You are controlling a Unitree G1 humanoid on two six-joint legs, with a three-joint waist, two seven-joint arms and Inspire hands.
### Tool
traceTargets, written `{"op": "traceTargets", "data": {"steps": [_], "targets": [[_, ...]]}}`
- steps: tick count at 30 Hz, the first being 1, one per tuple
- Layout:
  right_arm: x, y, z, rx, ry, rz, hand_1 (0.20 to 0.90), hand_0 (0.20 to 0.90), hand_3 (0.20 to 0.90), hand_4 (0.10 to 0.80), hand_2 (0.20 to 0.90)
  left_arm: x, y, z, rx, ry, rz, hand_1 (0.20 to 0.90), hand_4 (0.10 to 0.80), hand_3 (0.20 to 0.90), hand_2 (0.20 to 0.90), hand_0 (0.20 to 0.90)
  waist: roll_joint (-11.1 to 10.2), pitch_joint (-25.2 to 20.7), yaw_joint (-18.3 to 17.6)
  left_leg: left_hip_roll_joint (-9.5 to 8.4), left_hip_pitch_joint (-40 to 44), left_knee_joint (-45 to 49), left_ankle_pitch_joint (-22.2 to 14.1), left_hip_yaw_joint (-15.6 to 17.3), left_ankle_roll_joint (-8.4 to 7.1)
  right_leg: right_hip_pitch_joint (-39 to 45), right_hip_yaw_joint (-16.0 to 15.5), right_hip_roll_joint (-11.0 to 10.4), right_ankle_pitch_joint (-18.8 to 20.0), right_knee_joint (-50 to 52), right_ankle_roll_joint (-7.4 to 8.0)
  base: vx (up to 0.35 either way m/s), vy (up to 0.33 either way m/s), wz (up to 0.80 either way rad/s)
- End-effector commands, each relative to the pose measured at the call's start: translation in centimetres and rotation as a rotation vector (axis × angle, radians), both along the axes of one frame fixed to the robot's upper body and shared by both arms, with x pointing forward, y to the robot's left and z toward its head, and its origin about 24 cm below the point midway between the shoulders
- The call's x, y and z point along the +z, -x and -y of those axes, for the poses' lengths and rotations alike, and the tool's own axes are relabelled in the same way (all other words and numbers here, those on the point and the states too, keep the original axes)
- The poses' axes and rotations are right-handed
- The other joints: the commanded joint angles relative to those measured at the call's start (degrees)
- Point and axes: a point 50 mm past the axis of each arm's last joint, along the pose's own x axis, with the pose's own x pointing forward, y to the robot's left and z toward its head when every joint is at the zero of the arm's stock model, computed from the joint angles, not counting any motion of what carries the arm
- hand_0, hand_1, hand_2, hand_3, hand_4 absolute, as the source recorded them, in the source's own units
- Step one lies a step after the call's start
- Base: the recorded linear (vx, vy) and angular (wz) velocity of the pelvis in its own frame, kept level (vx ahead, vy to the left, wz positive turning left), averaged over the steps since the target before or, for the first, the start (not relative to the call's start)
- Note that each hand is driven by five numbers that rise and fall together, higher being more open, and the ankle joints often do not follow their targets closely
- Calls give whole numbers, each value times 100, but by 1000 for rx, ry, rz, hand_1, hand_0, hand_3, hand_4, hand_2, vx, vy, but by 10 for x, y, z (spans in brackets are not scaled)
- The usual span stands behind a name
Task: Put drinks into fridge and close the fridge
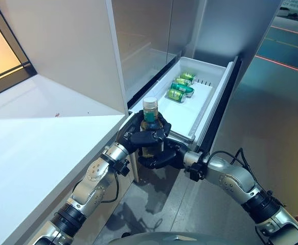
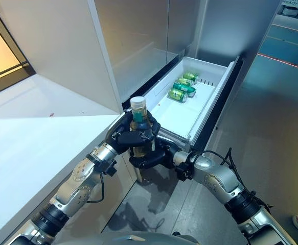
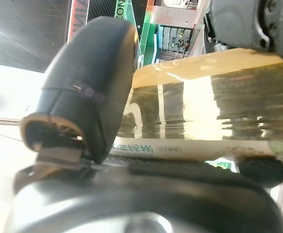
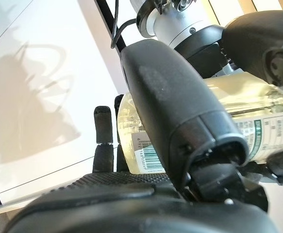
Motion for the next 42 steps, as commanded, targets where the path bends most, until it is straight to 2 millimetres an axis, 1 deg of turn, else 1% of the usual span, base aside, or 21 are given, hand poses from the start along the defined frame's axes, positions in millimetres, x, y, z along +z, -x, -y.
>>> {"op": "traceTargets", "data": {"steps": [1, 2, 3, 5, 7, 9, 10, 12, 13, 14, 16, 20, 23, 24, 30, 35, 36, 38, 39, 40, 42], "targets": [[70, -9, -61, 128, -425, 203, 300, 300, 200, 100, 300, 83, -11, 44, -128, 198, 452, 516, 353, 453, 516, 516, -71, -292, 87, -607, 2, 130, -688, -152, 560, -249, -190, 348, -323, 443, 27, 0, 0, 0], [71, -13, -58, 111, -395, 234, 300, 300, 200, 100, 300, 83, -11, 45, -132, 184, 462, 806, 690, 790, 806, 806, -70, -293, 83, -603, 5, 122, -682, -149, 558, -250, -190, 351, -317, 441, 23, 0, 0, 0], [73, -16, -54, 86, -365, 261, 300, 300, 200, 100, 300, 83, -10, 45, -133, 169, 472, 900, 800, 900, 900, 900, -70, -287, 78, -599, 13, 118, -685, -147, 554, -241, -191, 352, -320, 437, 21, 0, 0, 0], [75, -19, -52, 66, -348, 276, 300, 300, 200, 100, 300, 85, -11, 45, -137, 168, 475, 900, 800, 900, 900, 900, -68, -284, 76, -596, 26, 106, -684, -150, 553, -234, -195, 351, -318, 435, 22, 0, 0, 0], [82, -26, -44, 14, -323, 322, 300, 300, 200, 100, 300, 86, -11, 43, -136, 164, 480, 900, 800, 900, 900, 900, -64, -269, 70, -591, 34, 104, -687, -147, 548, -226, -204, 350, -324, 441, 15, 0, 0, 0], [95, -37, -34, -69, -316, 376, 300, 300, 200, 100, 300, 87, -12, 42, -123, 162, 480, 900, 800, 900, 900, 900, -66, -260, 59, -589, 34, 110, -695, -143, 540, -227, -211, 352, -333, 458, 13, 0, 0, 0], [96, -37, -34, -72, -317, 380, 300, 300, 200, 100, 300, 87, -12, 42, -122, 162, 480, 900, 800, 900, 900, 900, -66, -258, 59, -588, 35, 111, -695, -142, 539, -227, -211, 352, -333, 459, 13, 0, 0, 0], [116, -48, -22, -169, -311, 456, 300, 300, 200, 100, 300, 87, -14, 42, -97, 156, 483, 900, 800, 900, 900, 900, -76, -247, 63, -591, 35, 117, -703, -154, 537, -223, -223, 352, -338, 468, 4, 0, 0, 0], [123, -51, -18, -207, -316, 477, 300, 300, 200, 100, 300, 86, -14, 41, -88, 151, 485, 900, 800, 900, 900, 900, -80, -246, 67, -592, 36, 122, -711, -159, 537, -220, -228, 353, -345, 474, 0, 0, 0, 0], [123, -51, -18, -207, -316, 477, 300, 300, 200, 100, 300, 86, -14, 41, -88, 151, 485, 900, 800, 900, 900, 900, -80, -244, 67, -592, 36, 122, -711, -159, 537, -220, -228, 353, -345, 474, 0, 0, 0, 0], [139, -60, -9, -287, -309, 521, 300, 300, 200, 100, 300, 86, -16, 39, -67, 147, 485, 900, 800, 900, 900, 900, -92, -242, 74, -595, 35, 135, -734, -171, 538, -224, -228, 358, -362, 495, -9, 0, 0, 0], [168, -77, 17, -478, -262, 606, 300, 300, 200, 100, 300, 84, -21, 32, -10, 142, 460, 900, 800, 900, 900, 900, -122, -253, 111, -599, 22, 158, -762, -192, 536, -215, -249, 363, -385, 513, -32, 0, 0, 0], [177, -84, 33, -567, -220, 633, 300, 300, 200, 100, 300, 79, -23, 27, 16, 142, 427, 900, 800, 900, 900, 900, -138, -259, 132, -604, 5, 176, -766, -207, 535, -220, -257, 365, -392, 527, -43, 24, -12, 5], [181, -89, 46, -627, -183, 646, 300, 300, 200, 100, 300, 76, -24, 24, 27, 143, 402, 900, 800, 900, 900, 900, -147, -265, 151, -607, -1, 188, -771, -224, 539, -222, -268, 365, -403, 547, -52, 41, -17, 6], [195, -102, 94, -810, -37, 687, 300, 300, 200, 100, 300, 64, -23, 15, 40, 130, 334, 900, 800, 900, 900, 900, -177, -259, 259, -606, -33, 207, -762, -291, 533, -221, -335, 365, -449, 608, -91, 39, -15, 4], [202, -109, 129, -926, 64, 704, 300, 300, 200, 100, 300, 45, -18, 14, -36, 103, 205, 900, 800, 900, 900, 900, -194, -229, 382, -600, -75, 268, -765, -357, 516, -217, -448, 348, -535, 724, -121, 49, -12, 11], [204, -110, 138, -945, 77, 703, 300, 300, 200, 100, 300, 37, -17, 14, -67, 104, 146, 900, 800, 900, 900, 900, -194, -217, 413, -600, -84, 288, -765, -381, 515, -219, -478, 341, -550, 754, -125, 46, -7, 11], [205, -112, 147, -970, 97, 698, 300, 300, 200, 100, 300, 29, -13, 14, -95, 97, 100, 900, 800, 900, 900, 900, -195, -194, 455, -601, -102, 318, -768, -410, 511, -218, -526, 331, -572, 787, -136, 62, -8, 9], [202, -114, 162, -1007, 137, 684, 300, 300, 200, 100, 300, 12, -7, 15, -137, 80, 8, 900, 800, 900, 900, 900, -192, -162, 534, -607, -121, 353, -771, -457, 504, -211, -595, 318, -595, 816, -148, 79, -8, 9], [202, -115, 164, -1013, 144, 679, 300, 300, 200, 100, 300, 9, -6, 16, -148, 77, -17, 900, 800, 900, 900, 900, -189, -157, 547, -608, -125, 356, -769, -469, 502, -210, -610, 315, -598, 820, -150, 100, -8, 19], [201, -117, 180, -1051, 194, 662, 300, 300, 200, 100, 300, -17, 5, 17, -216, 53, -179, 900, 800, 900, 900, 900, -180, -118, 658, -609, -156, 373, -756, -531, 483, -198, -705, 299, -623, 833, -164, 87, -7, 26]]}}
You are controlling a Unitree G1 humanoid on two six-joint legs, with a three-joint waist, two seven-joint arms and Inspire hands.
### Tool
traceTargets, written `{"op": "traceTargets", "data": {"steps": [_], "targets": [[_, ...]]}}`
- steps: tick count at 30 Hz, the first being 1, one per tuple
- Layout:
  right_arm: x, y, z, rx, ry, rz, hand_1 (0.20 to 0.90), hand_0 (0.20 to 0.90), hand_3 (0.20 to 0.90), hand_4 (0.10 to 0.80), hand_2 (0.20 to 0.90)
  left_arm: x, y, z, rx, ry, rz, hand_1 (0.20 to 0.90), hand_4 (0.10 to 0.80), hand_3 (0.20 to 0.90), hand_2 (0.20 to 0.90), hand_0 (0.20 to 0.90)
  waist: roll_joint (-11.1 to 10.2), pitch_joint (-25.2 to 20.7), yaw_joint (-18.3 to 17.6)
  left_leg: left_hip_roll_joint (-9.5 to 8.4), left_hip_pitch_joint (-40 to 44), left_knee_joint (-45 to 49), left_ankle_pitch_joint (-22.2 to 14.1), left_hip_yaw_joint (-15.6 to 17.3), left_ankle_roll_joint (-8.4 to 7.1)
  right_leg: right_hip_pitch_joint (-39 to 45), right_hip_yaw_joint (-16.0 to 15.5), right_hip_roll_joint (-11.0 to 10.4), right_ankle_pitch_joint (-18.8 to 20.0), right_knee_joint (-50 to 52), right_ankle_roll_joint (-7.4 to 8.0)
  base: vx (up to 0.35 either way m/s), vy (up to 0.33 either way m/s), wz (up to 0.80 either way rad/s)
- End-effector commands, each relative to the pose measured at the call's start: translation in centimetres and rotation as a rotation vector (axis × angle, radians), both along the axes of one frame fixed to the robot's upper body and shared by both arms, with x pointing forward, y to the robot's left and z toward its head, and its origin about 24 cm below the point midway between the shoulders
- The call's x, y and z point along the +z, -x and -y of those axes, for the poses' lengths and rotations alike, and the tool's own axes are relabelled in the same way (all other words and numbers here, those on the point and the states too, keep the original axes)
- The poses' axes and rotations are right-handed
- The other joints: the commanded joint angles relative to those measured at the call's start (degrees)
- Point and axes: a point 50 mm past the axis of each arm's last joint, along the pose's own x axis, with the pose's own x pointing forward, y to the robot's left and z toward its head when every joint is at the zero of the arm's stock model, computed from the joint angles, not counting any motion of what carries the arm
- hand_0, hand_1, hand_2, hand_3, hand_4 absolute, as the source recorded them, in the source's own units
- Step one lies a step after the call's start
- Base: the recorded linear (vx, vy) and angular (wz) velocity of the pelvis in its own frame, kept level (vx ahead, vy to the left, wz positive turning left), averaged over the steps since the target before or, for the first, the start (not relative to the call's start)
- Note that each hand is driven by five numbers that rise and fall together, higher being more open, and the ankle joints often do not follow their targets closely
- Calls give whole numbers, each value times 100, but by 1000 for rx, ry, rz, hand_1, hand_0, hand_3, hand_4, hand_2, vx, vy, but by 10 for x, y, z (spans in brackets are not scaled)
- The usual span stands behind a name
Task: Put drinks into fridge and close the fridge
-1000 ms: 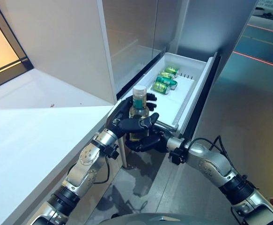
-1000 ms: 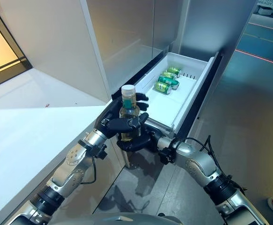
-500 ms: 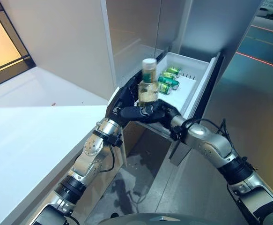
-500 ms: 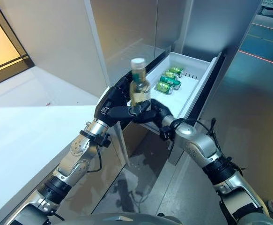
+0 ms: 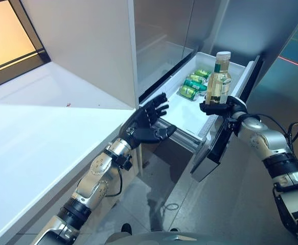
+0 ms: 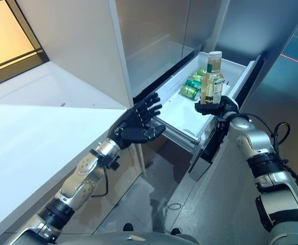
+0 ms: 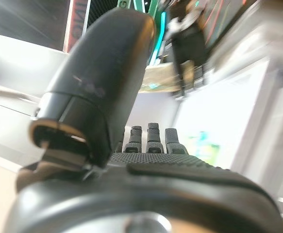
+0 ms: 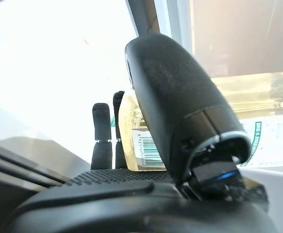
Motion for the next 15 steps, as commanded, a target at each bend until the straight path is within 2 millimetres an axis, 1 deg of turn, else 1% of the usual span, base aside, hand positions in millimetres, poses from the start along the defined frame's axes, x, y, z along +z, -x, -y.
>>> {"op": "traceTargets", "data": {"steps": [1, 4, 5, 6, 7, 8, 11, 13, 15], "targets": [[128, -15, 23, -39, 79, 455, 300, 300, 200, 100, 300, -7, 15, 10, -172, 41, -81, 900, 800, 900, 900, 900, -156, -365, 333, -560, -17, 385, -809, -121, 454, -290, -295, 324, -603, 868, -211, 87, -6, 20], [128, -15, 42, -93, 119, 422, 300, 300, 200, 100, 300, -39, 32, 4, -209, -37, -231, 900, 800, 900, 900, 900, -127, -268, 482, -556, -114, 443, -774, -204, 424, -315, -432, 290, -638, 918, -229, 55, -8, 24], [132, -13, 54, -128, 144, 419, 300, 300, 200, 100, 300, -57, 42, -6, -221, -100, -297, 900, 800, 900, 900, 900, -110, -176, 587, -553, -247, 507, -742, -259, 404, -388, -504, 267, -655, 958, -248, 11, -15, 32], [134, -13, 56, -134, 155, 416, 300, 300, 200, 100, 300, -62, 44, -9, -213, -114, -321, 900, 800, 900, 900, 900, -103, -160, 603, -554, -311, 536, -734, -278, 398, -434, -528, 258, -663, 980, -253, -52, -17, 38], [138, -11, 63, -156, 174, 414, 300, 300, 200, 100, 300, -72, 47, -17, -211, -146, -353, 900, 800, 900, 900, 900, -86, -85, 664, -548, -440, 570, -699, -313, 387, -527, -577, 246, -664, 1009, -267, -49, -18, 41], [140, -10, 66, -167, 183, 414, 300, 300, 200, 100, 300, -76, 49, -21, -204, -166, -371, 900, 800, 900, 900, 900, -79, -46, 691, -546, -497, 584, -683, -328, 383, -570, -598, 241, -663, 1022, -273, -81, -36, 35], [145, -8, 78, -216, 239, 381, 300, 300, 200, 100, 300, -96, 52, -41, -156, -262, -421, 900, 800, 900, 900, 900, -53, 196, 802, -537, -771, 640, -596, -403, 366, -778, -680, 232, -650, 1075, -308, -102, -43, 37], [143, -5, 88, -254, 293, 332, 300, 300, 200, 100, 300, -107, 55, -56, -114, -316, -435, 900, 800, 900, 900, 900, -32, 392, 870, -527, -930, 677, -553, -444, 362, -915, -720, 229, -644, 1120, -330, -115, -52, 21], [135, -2, 98, -283, 333, 255, 300, 300, 200, 100, 300, -116, 57, -67, -67, -367, -454, 900, 800, 900, 900, 900, -23, 538, 920, -512, -1050, 707, -523, -480, 360, -1021, -754, 229, -640, 1161, -349, -53, -40, 17]]}}
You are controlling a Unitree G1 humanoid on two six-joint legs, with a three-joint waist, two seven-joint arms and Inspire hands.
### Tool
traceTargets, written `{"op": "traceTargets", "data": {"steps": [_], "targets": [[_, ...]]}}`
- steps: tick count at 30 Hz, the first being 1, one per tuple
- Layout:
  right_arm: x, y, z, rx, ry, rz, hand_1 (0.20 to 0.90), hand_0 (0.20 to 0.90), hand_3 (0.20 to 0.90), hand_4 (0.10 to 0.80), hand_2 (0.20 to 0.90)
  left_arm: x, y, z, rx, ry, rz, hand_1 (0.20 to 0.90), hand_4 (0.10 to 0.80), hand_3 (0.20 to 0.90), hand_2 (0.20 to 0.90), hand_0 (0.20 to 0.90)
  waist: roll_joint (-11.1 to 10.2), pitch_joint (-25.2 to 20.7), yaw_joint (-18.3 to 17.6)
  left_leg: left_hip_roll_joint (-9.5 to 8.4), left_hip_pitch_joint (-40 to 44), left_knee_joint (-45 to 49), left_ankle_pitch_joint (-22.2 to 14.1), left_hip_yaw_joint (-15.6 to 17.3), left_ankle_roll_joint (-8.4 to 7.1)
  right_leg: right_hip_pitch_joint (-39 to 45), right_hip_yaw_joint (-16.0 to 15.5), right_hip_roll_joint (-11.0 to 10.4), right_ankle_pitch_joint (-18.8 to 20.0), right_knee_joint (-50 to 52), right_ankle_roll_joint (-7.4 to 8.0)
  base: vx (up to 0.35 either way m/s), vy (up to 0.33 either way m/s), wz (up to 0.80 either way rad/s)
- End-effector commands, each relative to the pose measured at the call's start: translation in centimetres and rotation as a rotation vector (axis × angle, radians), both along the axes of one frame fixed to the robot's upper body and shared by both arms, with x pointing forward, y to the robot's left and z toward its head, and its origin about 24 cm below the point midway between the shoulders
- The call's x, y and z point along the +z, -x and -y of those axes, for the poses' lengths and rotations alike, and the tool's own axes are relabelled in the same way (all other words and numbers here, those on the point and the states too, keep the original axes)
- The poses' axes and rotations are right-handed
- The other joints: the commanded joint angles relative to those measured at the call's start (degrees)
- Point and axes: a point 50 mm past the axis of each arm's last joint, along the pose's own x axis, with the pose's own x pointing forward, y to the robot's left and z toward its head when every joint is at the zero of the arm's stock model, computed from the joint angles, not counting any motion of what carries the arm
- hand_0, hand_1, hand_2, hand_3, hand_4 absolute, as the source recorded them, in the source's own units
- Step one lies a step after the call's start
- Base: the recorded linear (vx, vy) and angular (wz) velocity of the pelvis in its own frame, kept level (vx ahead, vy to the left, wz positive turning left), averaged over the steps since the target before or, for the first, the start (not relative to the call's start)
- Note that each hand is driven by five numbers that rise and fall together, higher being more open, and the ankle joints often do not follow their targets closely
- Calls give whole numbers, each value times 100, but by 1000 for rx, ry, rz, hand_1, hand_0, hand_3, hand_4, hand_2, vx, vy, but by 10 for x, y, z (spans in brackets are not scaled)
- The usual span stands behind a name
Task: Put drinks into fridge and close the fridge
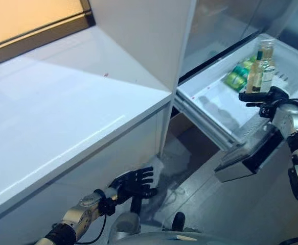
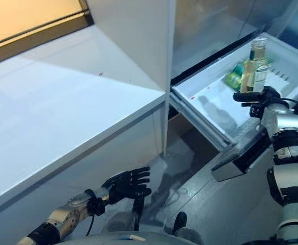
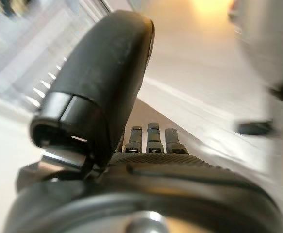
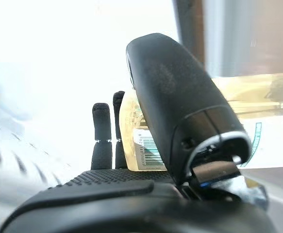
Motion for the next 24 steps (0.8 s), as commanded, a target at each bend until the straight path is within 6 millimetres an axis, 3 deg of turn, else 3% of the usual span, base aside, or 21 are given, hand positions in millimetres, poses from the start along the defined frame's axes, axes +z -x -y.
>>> {"op": "traceTargets", "data": {"steps": [1, 2, 9, 19, 24], "targets": [[109, -5, 6, 28, 222, 291, 300, 300, 200, 100, 300, 21, -17, 4, -66, 32, 183, 900, 800, 900, 900, 900, -257, -47, 70, -454, -81, 702, -937, 259, 364, -450, 20, 224, -680, 1160, -286, -13, -34, 14], [96, -1, 16, 2, 239, 185, 300, 300, 200, 100, 300, 12, -14, -8, -23, -19, 164, 900, 800, 900, 900, 900, -256, 105, 116, -449, -152, 728, -912, 227, 366, -510, 0, 229, -675, 1196, -308, -9, -29, 13], [60, 22, 44, -21, 343, -222, 300, 300, 200, 100, 300, 3, -12, -37, 58, -142, 143, 900, 800, 900, 900, 900, -280, 439, 188, -444, -283, 755, -875, 165, 381, -648, -68, 206, -642, 1254, -321, -3, -20, 14], [44, 40, 61, -17, 389, -501, 300, 300, 200, 100, 300, 3, -17, -56, 99, -240, 130, 900, 800, 900, 900, 900, -244, 771, 280, -448, -391, 825, -883, 198, 404, -739, -98, 154, -587, 1292, -265, -18, -3, 3], [43, 38, 58, 3, 414, -549, 300, 300, 200, 100, 300, 0, -15, -63, 143, -272, 102, 900, 800, 900, 900, 900, -220, 851, 289, -451, -412, 842, -873, 214, 400, -747, -89, 136, -548, 1271, -236, 0, 0, 0]]}}
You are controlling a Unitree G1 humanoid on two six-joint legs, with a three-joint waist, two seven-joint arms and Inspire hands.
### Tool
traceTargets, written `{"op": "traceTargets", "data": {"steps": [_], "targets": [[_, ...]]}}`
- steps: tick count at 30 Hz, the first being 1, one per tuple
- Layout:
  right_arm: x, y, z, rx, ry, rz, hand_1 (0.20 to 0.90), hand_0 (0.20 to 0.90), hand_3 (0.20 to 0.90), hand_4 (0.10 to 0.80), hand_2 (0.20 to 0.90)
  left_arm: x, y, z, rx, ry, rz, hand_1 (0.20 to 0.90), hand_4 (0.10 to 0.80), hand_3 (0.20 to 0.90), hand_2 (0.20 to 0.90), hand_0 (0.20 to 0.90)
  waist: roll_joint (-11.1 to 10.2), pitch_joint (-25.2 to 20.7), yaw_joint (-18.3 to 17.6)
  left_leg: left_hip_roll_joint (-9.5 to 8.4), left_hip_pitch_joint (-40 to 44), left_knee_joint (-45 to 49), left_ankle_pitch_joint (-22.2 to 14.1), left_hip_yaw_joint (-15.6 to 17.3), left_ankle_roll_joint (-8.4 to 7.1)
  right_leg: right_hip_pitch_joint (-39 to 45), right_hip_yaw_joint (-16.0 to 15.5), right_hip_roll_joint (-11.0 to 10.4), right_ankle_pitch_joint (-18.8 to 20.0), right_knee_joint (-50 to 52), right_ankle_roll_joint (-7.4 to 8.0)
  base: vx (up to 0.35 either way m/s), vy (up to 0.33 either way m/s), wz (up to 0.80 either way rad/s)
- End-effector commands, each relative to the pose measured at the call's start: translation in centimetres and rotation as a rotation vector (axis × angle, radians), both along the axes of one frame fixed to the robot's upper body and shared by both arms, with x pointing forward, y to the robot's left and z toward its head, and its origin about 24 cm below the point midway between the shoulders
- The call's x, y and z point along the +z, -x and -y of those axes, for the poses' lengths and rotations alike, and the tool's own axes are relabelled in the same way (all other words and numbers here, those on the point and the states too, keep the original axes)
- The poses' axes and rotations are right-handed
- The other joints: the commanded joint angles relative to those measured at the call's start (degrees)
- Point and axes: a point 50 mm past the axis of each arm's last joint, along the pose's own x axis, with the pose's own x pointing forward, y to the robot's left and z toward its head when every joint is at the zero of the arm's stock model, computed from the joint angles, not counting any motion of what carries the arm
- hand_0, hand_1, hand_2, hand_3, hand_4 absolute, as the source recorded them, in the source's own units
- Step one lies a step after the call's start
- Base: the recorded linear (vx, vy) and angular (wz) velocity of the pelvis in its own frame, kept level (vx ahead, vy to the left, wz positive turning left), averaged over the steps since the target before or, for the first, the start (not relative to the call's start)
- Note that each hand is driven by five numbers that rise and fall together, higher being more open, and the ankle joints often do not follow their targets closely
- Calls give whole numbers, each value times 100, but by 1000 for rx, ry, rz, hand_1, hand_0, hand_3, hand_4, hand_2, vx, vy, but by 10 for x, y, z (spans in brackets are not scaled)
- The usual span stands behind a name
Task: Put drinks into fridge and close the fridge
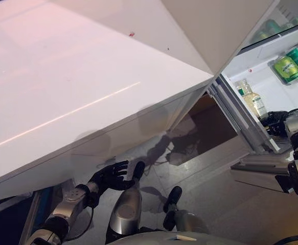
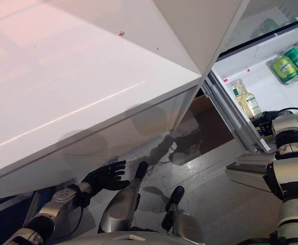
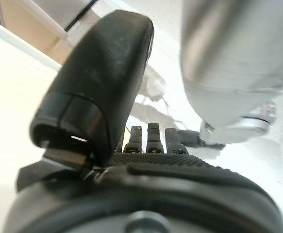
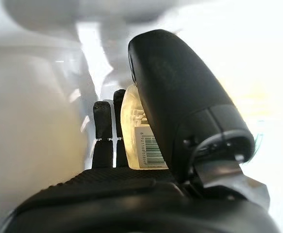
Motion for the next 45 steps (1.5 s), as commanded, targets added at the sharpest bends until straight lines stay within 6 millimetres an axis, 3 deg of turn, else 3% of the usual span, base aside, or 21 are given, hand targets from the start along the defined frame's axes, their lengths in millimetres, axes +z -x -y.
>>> {"op": "traceTargets", "data": {"steps": [1, 2, 16, 27, 33, 39, 41, 45], "targets": [[65, 15, 38, -77, 249, 19, 747, 747, 722, 622, 747, -2, 7, -9, 14, -48, 3, 900, 800, 900, 900, 900, -21, -124, -182, -360, -119, 666, -884, 464, 389, -675, 183, 173, -529, 1219, -255, 0, 0, 0], [65, 14, 36, -72, 244, 16, 900, 900, 900, 800, 900, -2, 7, -10, 19, -61, 2, 900, 800, 900, 900, 900, -14, -113, -180, -360, -121, 663, -881, 465, 388, -685, 180, 169, -526, 1223, -251, -33, 15, 0], [62, -7, 8, 23, 76, 113, 900, 900, 900, 800, 900, -12, 15, -24, 84, -122, -78, 900, 800, 900, 900, 900, 6, -69, -223, -350, -74, 637, -888, 557, 386, -699, 221, 128, -486, 1208, -217, -9, 6, -1], [108, -3, 7, 125, 91, 347, 900, 900, 900, 800, 900, -19, 31, -30, 111, -162, -119, 900, 800, 900, 900, 900, -321, -630, -655, -256, 402, 343, -955, 883, 390, -446, 518, 232, -408, 1033, -98, -12, 5, -17], [130, 3, 5, 113, 18, 557, 900, 900, 900, 800, 900, -29, 41, -28, 138, -171, -168, 900, 800, 900, 900, 900, -411, -1094, -1003, -240, 643, 329, -1097, 1168, 396, -309, 755, 267, -412, 945, -44, 4, 30, -29], [149, 17, 10, -31, -184, 1046, 900, 900, 900, 800, 900, -44, 59, -21, 131, -172, -260, 900, 800, 900, 900, 900, -358, -1606, -1264, -252, 912, 353, -1297, 1418, 417, -117, 966, 295, -478, 854, -4, 94, 10, -34], [143, 22, 11, -126, -254, 1198, 900, 900, 900, 800, 900, -48, 64, -16, 120, -165, -281, 900, 800, 900, 900, 900, -296, -1673, -1309, -260, 976, 414, -1384, 1450, 434, -61, 1013, 285, -526, 875, 1, 94, -9, -29], [103, 24, 8, -258, -382, 1276, 900, 900, 900, 800, 900, -54, 70, -6, 103, -155, -309, 900, 800, 900, 900, 900, -210, -1702, -1324, -287, 1038, 593, -1528, 1449, 473, 29, 1058, 249, -589, 921, -11, 83, -21, -15]]}}
